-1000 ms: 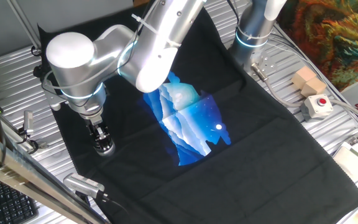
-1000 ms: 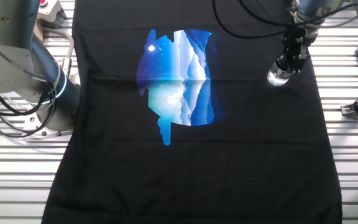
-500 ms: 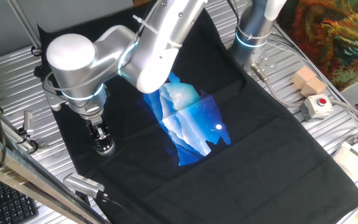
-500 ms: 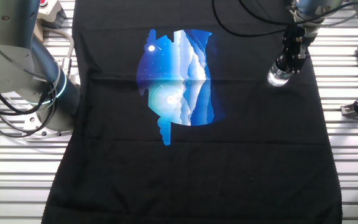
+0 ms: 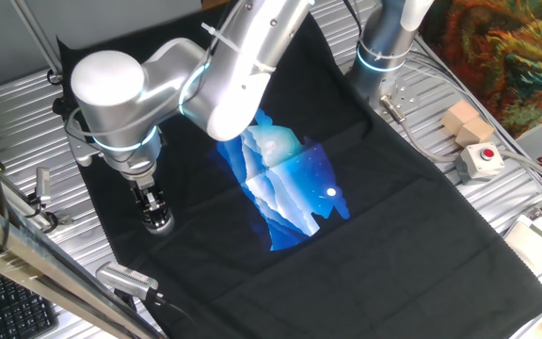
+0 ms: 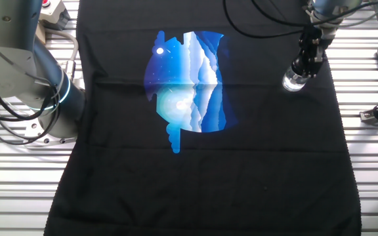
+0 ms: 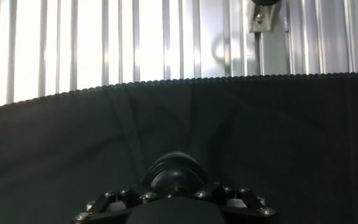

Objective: Screw the lid onto the jar

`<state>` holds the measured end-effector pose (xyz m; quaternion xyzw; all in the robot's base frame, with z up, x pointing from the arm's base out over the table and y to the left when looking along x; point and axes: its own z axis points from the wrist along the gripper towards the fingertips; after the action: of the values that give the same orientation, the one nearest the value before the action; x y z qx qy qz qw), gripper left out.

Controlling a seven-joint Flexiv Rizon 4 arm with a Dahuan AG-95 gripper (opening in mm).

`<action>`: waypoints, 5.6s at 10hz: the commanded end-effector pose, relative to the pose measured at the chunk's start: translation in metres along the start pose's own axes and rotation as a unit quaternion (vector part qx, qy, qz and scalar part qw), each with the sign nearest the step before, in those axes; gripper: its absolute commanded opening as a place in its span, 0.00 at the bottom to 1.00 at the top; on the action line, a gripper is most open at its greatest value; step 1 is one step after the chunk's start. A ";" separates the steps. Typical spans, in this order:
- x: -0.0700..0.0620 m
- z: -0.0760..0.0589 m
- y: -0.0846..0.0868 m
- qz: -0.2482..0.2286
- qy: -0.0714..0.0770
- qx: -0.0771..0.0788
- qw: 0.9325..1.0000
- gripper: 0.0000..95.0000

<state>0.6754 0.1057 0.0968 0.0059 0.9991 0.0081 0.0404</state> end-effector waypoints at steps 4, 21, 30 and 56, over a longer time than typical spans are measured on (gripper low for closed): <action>-0.001 0.000 -0.002 0.018 -0.003 0.006 1.000 0.00; -0.002 -0.001 -0.009 0.089 -0.004 0.008 0.996 0.00; -0.002 -0.001 -0.010 0.091 -0.003 0.007 0.996 0.00; -0.003 0.001 -0.006 0.119 -0.006 0.009 0.993 0.00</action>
<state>0.6777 0.0992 0.0966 0.1225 0.9915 0.0046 0.0444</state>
